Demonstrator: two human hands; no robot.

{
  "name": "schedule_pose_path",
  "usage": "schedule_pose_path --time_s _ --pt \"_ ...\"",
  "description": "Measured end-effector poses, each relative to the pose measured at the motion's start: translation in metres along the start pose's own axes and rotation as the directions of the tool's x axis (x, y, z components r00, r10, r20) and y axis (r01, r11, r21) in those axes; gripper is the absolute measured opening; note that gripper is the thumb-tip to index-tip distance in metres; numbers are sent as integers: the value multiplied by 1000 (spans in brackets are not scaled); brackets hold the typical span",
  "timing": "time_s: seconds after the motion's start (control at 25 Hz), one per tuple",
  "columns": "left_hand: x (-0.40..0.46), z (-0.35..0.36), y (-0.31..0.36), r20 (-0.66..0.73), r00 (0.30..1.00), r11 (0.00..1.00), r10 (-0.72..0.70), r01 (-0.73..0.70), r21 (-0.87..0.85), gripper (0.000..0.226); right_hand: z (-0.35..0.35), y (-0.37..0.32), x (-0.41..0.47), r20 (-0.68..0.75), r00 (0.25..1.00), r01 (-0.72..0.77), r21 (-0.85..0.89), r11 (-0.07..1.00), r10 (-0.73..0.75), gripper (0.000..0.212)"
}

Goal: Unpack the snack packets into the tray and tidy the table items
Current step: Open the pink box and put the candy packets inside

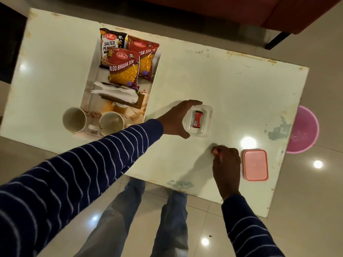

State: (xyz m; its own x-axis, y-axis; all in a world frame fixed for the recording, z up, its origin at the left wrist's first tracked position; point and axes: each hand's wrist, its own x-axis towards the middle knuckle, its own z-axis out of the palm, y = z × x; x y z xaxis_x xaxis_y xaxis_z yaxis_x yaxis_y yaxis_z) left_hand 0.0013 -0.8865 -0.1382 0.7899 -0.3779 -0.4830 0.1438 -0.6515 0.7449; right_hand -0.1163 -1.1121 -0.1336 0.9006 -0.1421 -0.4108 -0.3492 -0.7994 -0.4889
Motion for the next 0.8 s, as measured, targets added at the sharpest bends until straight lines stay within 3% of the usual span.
schedule_pose_path --time_s 0.12,0.28,0.6,0.8 --pt "0 0 1 -5 1000 1000 -1 1 1 114 -10 -15 10 -158 987 4 135 991 17 18" --pt "0 1 4 -20 1000 1000 -6 6 -1 114 -25 -56 26 -325 944 144 267 953 -51 10" --pt "-5 9 -2 -38 999 998 15 -13 67 120 -12 -103 47 -210 971 186 341 921 -119 12" --pt "-4 13 -6 -58 998 999 14 -12 38 126 -17 -88 51 -224 975 71 355 932 11 21"
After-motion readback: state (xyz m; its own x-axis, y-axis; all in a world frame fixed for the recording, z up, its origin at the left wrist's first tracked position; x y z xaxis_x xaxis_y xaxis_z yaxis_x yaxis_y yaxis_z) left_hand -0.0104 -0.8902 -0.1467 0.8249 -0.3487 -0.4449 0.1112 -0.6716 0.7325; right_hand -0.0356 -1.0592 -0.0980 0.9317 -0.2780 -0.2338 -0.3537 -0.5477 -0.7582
